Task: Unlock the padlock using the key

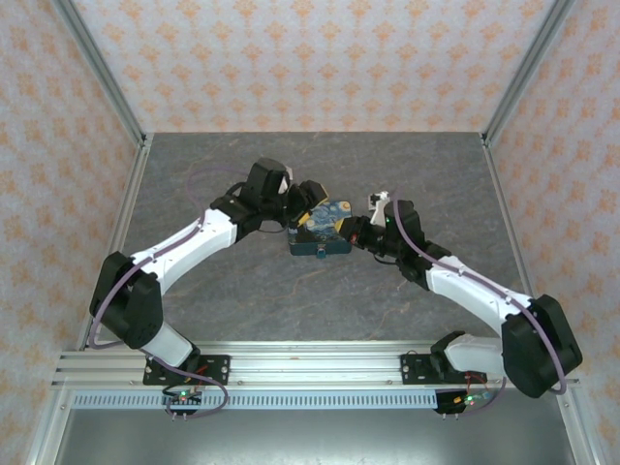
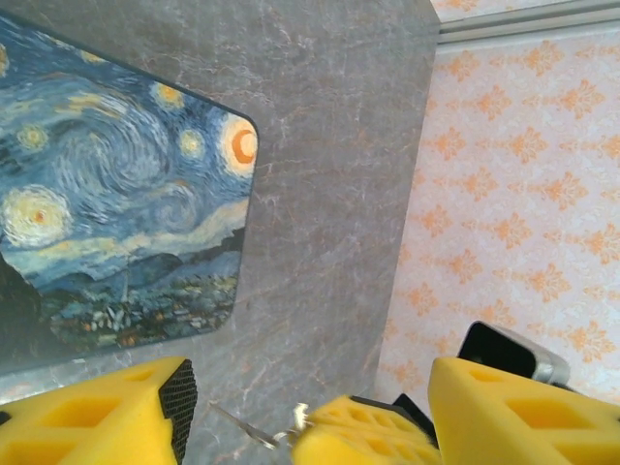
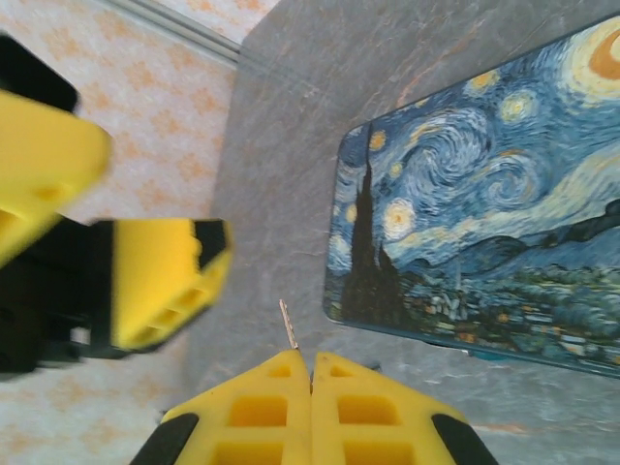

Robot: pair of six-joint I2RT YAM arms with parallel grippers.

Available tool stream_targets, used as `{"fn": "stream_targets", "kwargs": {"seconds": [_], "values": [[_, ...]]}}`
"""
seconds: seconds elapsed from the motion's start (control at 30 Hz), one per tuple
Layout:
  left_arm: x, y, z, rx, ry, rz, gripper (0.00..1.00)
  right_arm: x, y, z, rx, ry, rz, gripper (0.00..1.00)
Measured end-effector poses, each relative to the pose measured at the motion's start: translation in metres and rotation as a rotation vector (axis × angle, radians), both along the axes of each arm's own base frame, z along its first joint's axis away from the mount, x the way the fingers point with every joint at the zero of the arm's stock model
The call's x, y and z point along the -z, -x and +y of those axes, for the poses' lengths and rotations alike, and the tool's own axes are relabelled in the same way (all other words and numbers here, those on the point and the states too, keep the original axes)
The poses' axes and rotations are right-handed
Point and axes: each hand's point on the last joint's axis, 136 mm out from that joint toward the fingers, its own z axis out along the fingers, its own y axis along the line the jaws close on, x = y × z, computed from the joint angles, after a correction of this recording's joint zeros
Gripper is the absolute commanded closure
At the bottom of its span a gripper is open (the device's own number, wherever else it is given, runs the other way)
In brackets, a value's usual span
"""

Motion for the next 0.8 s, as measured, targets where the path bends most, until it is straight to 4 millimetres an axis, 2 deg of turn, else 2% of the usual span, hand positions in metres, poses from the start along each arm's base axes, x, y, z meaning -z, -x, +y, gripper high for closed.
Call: {"fn": "stream_targets", "kwargs": {"seconds": [0.1,0.27,0.4,0.53,0.8], "values": [[-0.004,0.007,-0.003,0.010,0.027,0.056,0.39,0.008,0.008,0.004,-0.030,0.115,-0.040,1.00],[0.007,0.019,-0.007,-0.002,0.066,0.191,0.47,0.007,0.023,0.019,-0.096,0.293,-0.143,1.00],[0.020,0.026,-0.011,-0.016,0.075,0.276,0.54,0.001,0.023,0.023,-0.100,0.389,-0.219,1.00],[0.033,0.030,-0.015,-0.022,0.073,0.331,0.60,0.005,0.021,0.024,-0.106,0.462,-0.244,1.00],[0.046,0.036,-0.019,-0.023,0.054,0.378,0.70,0.008,0.019,0.024,-0.114,0.522,-0.256,1.00]]}}
